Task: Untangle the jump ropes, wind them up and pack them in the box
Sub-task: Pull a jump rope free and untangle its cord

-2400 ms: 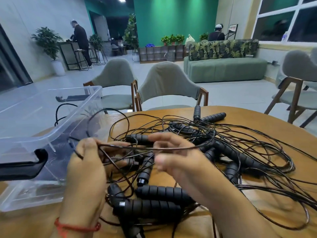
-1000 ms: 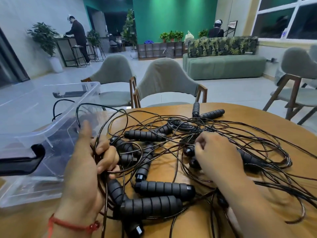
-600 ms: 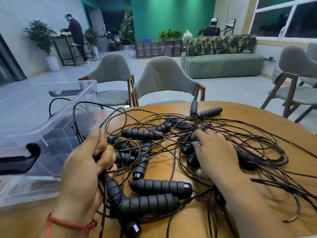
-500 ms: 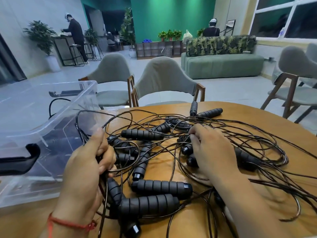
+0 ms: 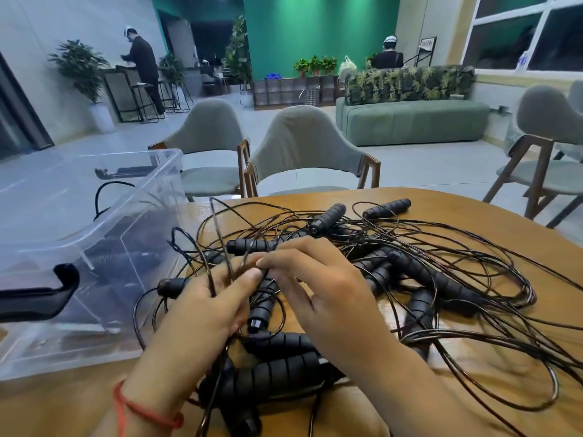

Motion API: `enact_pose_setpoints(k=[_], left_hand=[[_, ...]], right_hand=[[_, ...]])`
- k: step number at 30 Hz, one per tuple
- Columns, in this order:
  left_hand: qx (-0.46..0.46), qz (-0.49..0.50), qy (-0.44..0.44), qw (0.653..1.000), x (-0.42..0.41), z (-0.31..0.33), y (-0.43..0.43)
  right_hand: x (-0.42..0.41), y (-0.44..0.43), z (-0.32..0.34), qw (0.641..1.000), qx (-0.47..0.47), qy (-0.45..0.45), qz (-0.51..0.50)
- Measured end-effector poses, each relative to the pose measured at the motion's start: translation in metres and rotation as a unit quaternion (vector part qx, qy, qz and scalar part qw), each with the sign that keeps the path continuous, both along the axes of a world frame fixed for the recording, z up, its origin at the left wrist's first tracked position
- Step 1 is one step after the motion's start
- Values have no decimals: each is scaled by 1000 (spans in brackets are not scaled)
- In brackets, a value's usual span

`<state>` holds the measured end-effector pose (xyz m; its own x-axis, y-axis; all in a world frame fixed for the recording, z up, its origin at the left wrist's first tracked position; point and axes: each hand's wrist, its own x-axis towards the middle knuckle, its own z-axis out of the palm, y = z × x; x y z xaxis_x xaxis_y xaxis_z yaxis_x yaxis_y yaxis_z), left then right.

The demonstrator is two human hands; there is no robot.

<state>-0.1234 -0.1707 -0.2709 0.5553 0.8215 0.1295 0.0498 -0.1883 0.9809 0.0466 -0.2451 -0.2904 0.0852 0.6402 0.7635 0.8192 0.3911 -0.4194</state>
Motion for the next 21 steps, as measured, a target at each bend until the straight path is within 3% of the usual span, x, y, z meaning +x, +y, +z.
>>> enact_pose_setpoints(k=[3,5,8,11,15,21], left_hand=[[25,-31,12,999,-1,3,-3],[24,-20,-18,999,-5,5,-3],[8,5,-51,999,-11,9,-4],[-8,6,-75,997,-14,14,-2],[-14,12,-98,995,-15,16,0],[-34,28,-137,990,-19,17,5]], right_hand=[[3,-2,4,999,-11,12,39],[11,-5,9,993,-29,99,55],[37,-2,12,984,-59,159,-59],[59,23,14,972,-157,32,-171],[74,74,16,911,-337,-158,-176],[98,105,14,863,-345,-300,-213]])
